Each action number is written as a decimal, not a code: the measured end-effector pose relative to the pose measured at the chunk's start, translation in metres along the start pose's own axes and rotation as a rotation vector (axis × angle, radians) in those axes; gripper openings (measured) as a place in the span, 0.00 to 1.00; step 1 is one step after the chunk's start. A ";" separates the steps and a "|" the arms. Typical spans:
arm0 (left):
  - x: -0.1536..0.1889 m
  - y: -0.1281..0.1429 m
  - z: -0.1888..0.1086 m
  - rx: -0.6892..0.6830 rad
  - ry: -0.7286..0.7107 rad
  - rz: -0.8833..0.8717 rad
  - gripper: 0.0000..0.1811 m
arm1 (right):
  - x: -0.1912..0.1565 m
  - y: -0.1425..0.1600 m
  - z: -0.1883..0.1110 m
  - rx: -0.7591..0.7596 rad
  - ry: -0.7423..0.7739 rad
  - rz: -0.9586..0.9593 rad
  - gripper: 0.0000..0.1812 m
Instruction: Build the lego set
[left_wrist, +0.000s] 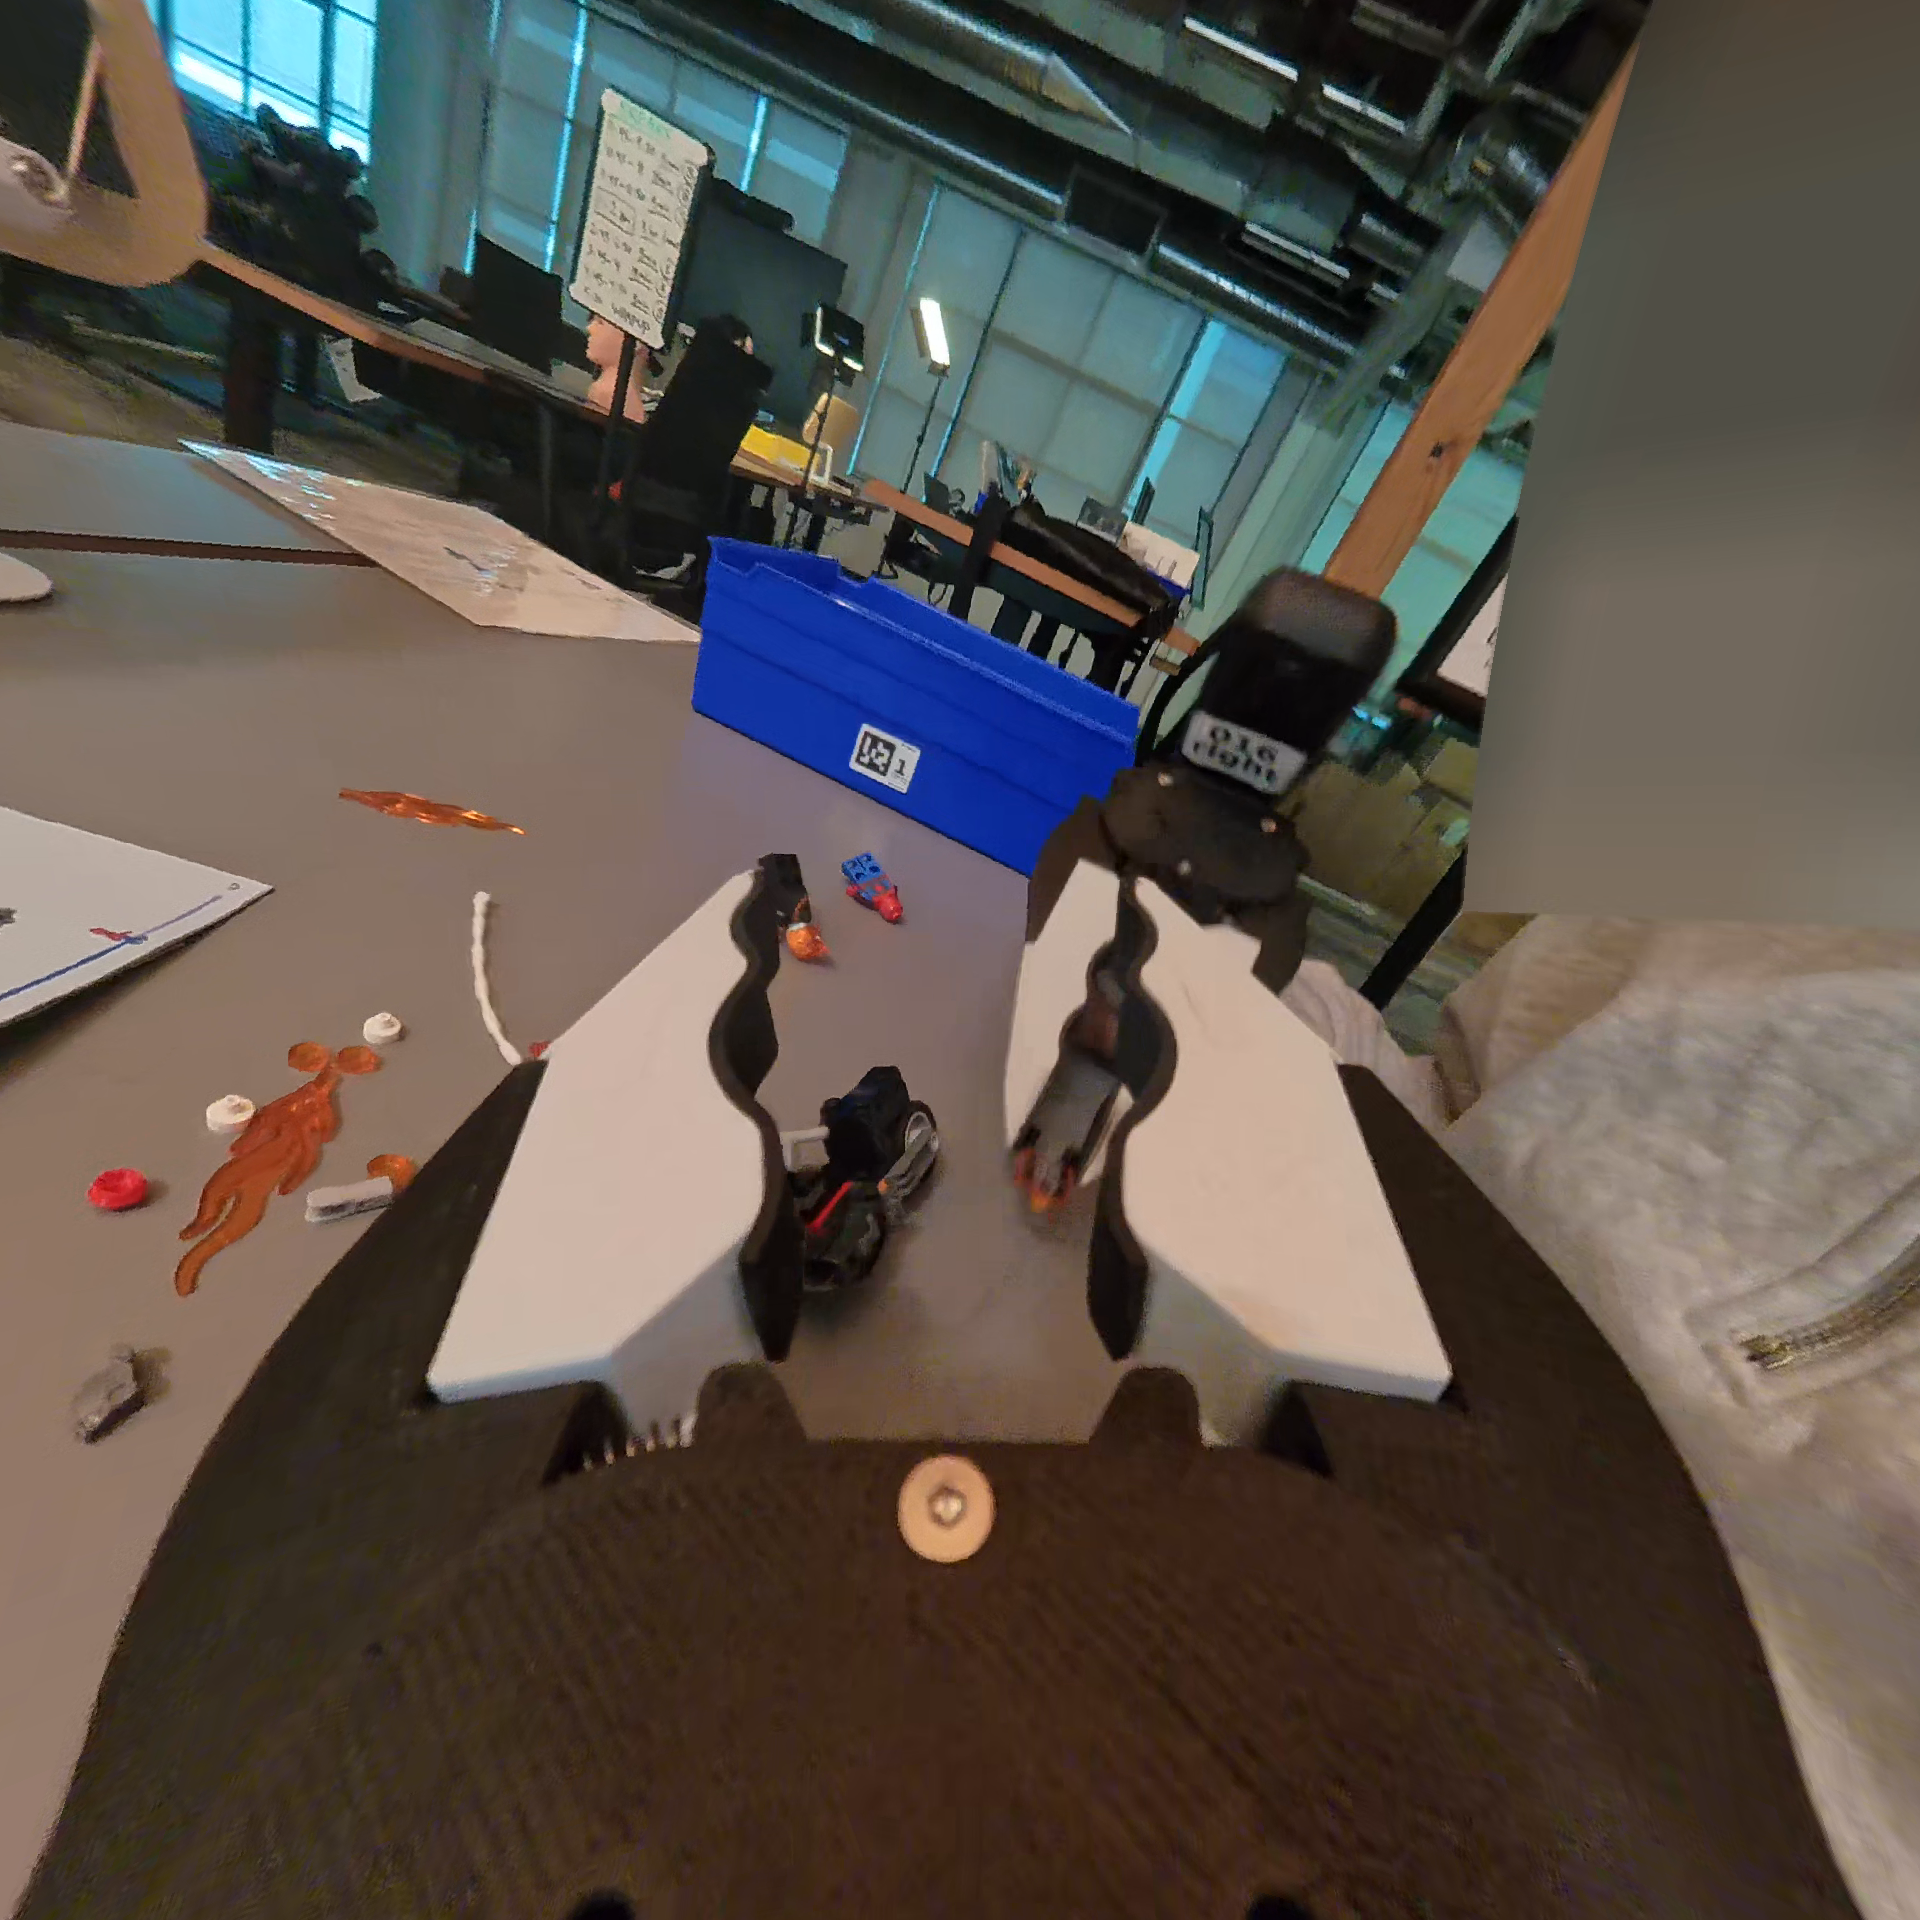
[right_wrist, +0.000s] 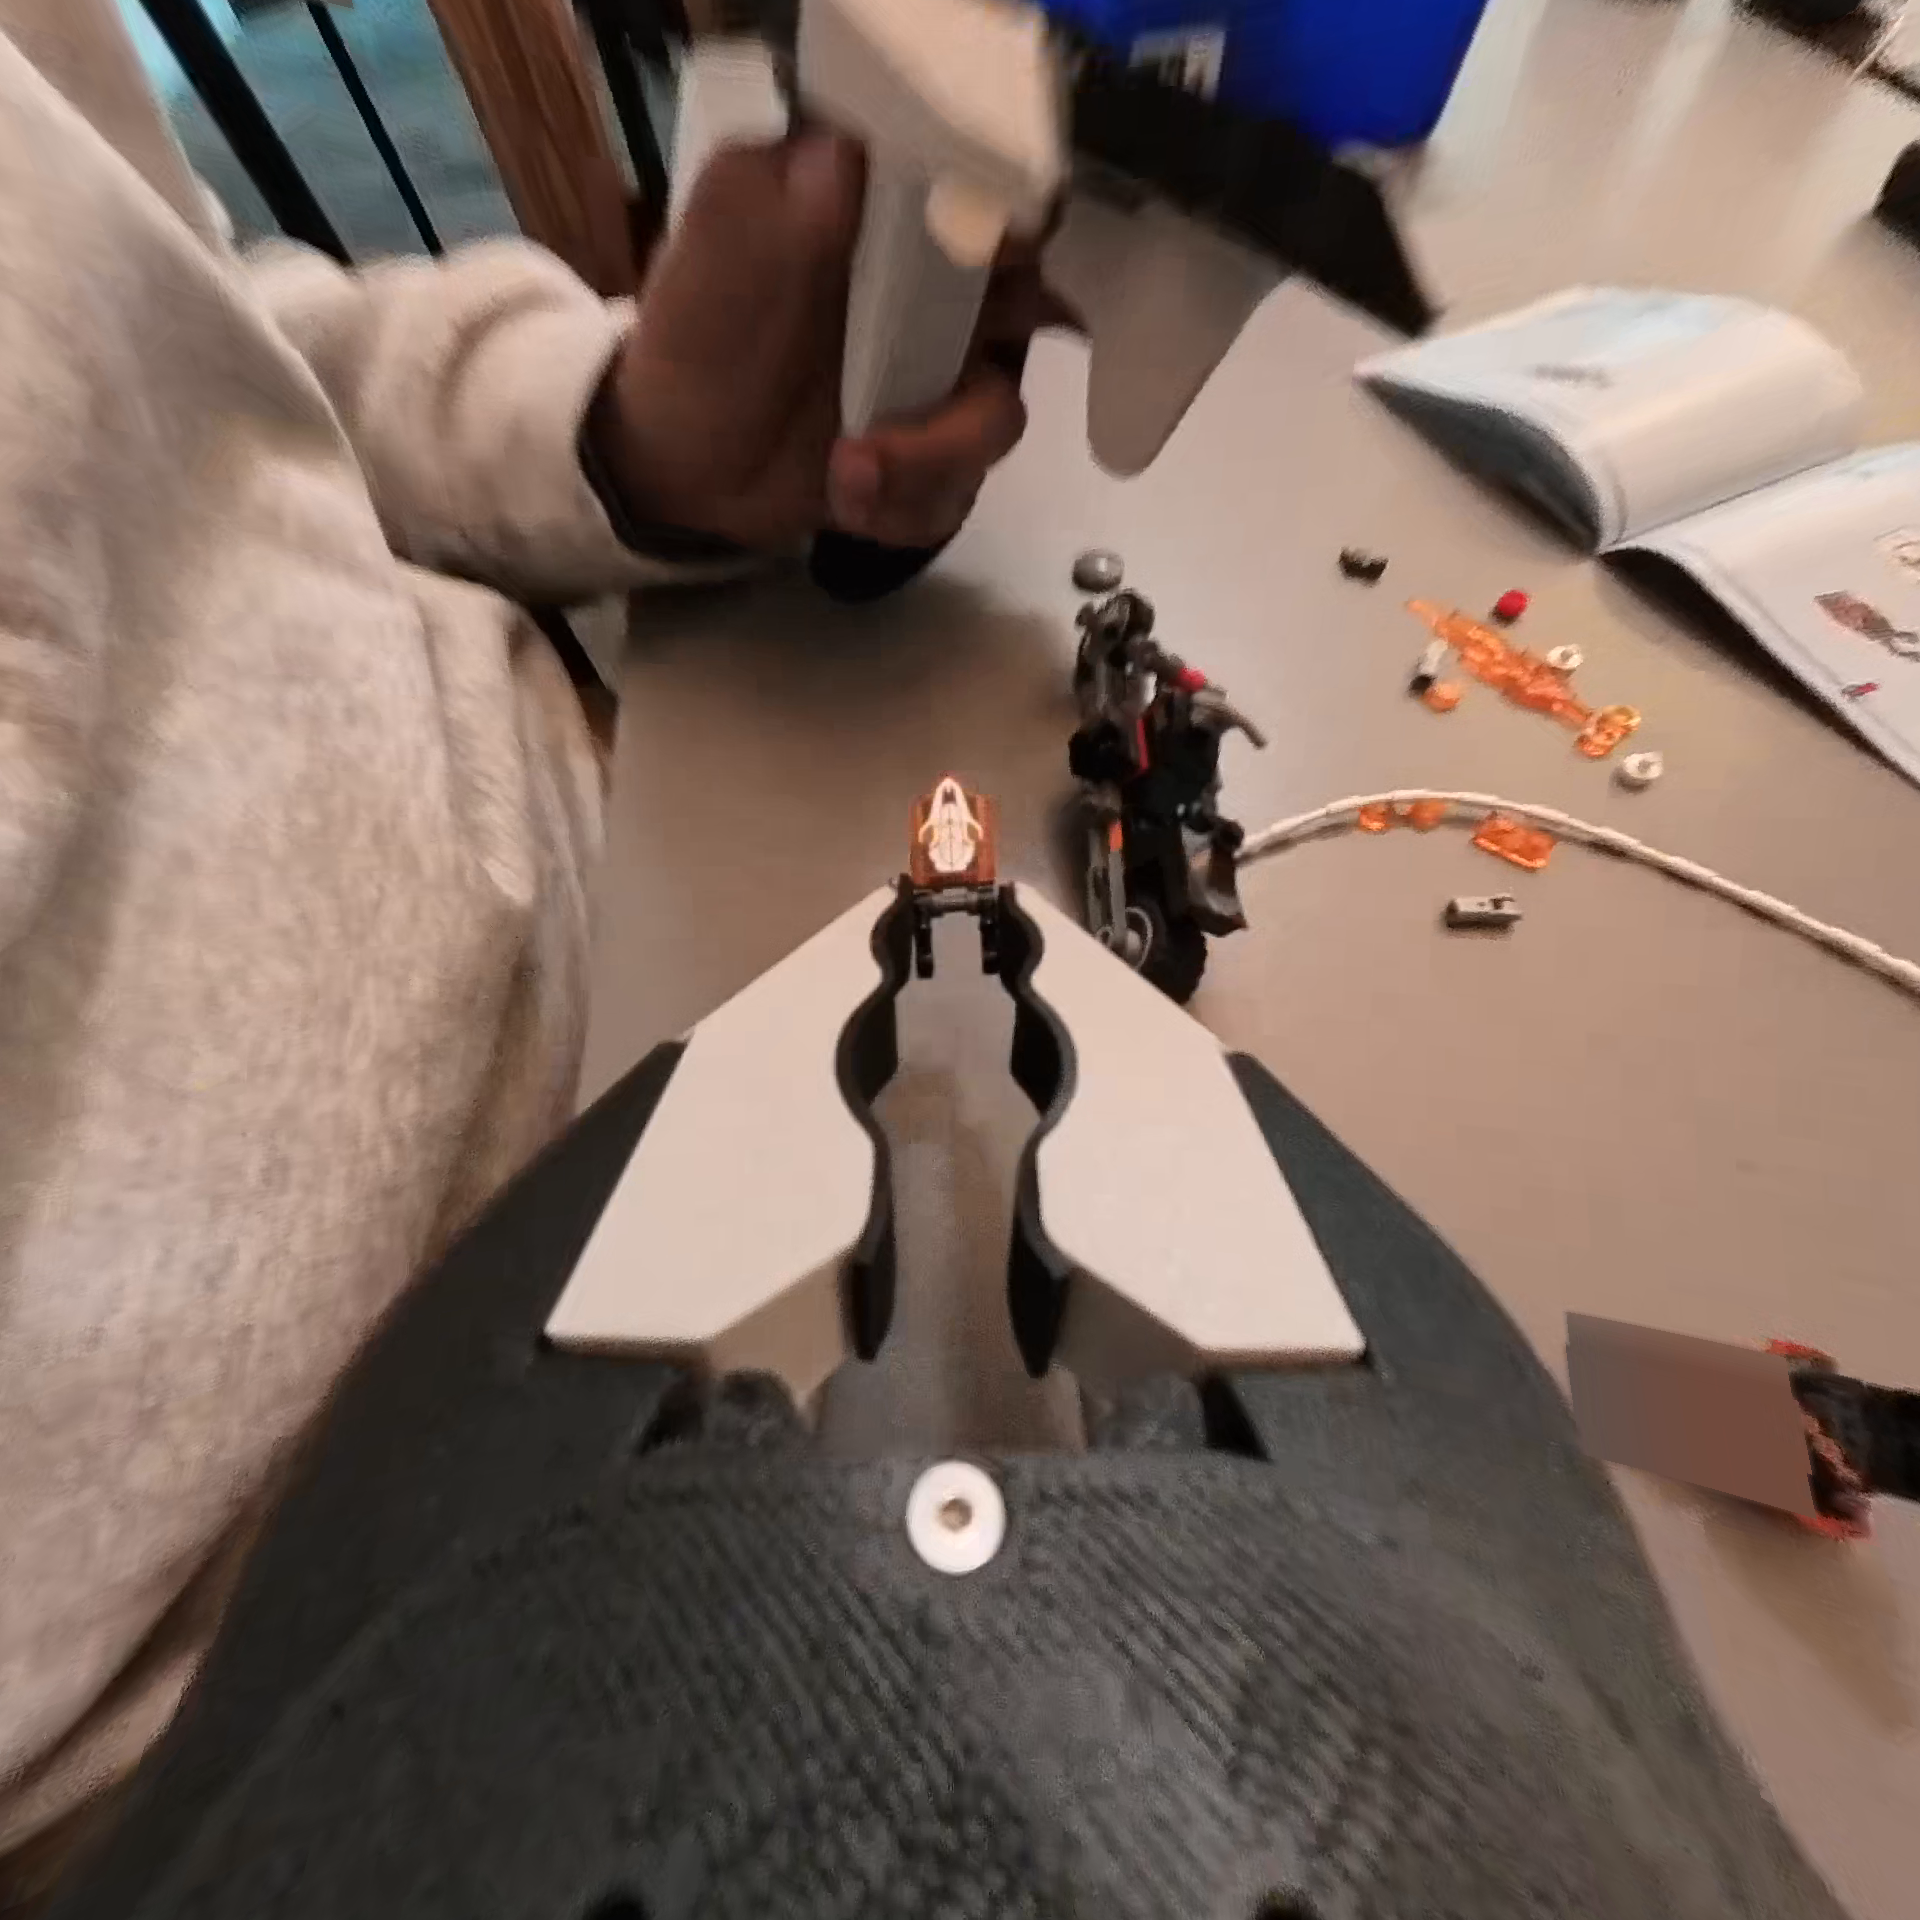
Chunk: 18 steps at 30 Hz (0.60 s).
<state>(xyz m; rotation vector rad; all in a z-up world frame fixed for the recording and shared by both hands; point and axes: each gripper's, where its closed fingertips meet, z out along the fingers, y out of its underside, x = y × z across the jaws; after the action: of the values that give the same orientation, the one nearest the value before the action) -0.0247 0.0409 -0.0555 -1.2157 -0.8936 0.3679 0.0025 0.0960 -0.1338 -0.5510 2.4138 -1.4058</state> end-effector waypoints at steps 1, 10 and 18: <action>0.003 0.002 0.001 -0.011 0.007 0.023 0.35 | 0.001 -0.006 -0.006 0.053 -0.015 0.041 0.07; 0.054 0.041 0.017 -0.216 0.227 0.202 0.29 | 0.003 -0.045 -0.064 0.485 -0.506 0.603 0.07; 0.054 0.050 0.022 -0.258 0.197 0.303 0.21 | -0.006 -0.029 -0.044 0.331 -0.549 0.683 0.07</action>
<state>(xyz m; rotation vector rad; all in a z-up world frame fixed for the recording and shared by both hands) 0.0026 0.1091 -0.0784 -1.6036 -0.5987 0.3747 -0.0060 0.1195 -0.0870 -0.0019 1.6484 -1.1164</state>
